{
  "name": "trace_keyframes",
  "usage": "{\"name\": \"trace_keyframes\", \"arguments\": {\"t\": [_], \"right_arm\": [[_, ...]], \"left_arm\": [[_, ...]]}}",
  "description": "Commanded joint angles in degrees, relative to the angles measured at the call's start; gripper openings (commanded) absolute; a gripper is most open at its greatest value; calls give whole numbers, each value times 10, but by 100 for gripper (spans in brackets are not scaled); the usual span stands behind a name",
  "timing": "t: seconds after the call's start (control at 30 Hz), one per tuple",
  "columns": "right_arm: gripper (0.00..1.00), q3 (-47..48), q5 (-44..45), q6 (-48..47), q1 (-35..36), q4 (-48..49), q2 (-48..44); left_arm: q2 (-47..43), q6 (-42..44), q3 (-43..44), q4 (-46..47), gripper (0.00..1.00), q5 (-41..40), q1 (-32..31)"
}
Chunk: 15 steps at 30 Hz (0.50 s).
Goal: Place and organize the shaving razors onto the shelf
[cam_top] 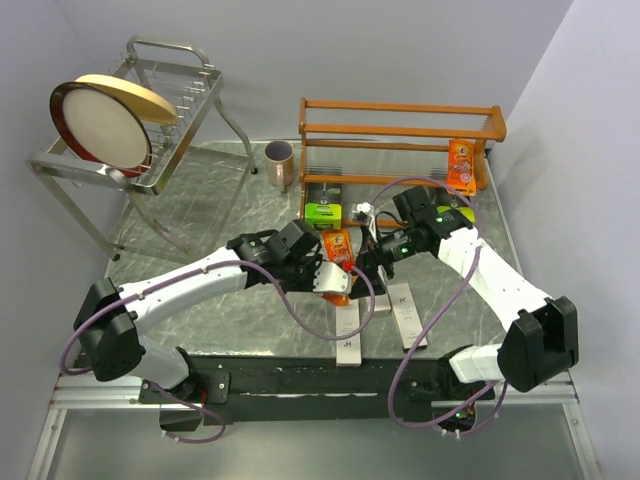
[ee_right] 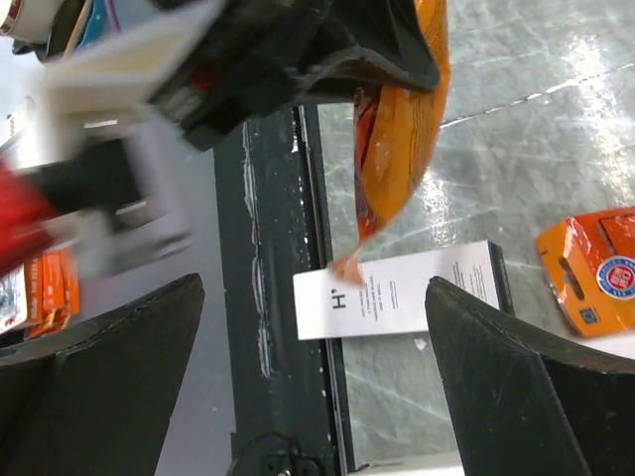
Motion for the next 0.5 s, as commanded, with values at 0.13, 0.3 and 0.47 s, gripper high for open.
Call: {"name": "trace_keyframes", "arguments": {"t": [0.13, 0.3, 0.47], "right_arm": [[100, 29, 40, 90, 28, 99, 47], [86, 48, 43, 122, 37, 129, 79], [66, 56, 41, 118, 48, 130, 93]], "left_arm": [[-2, 18, 62, 11, 27, 13, 0], [-7, 15, 64, 6, 28, 31, 0], [-8, 8, 68, 7, 29, 43, 1]]}}
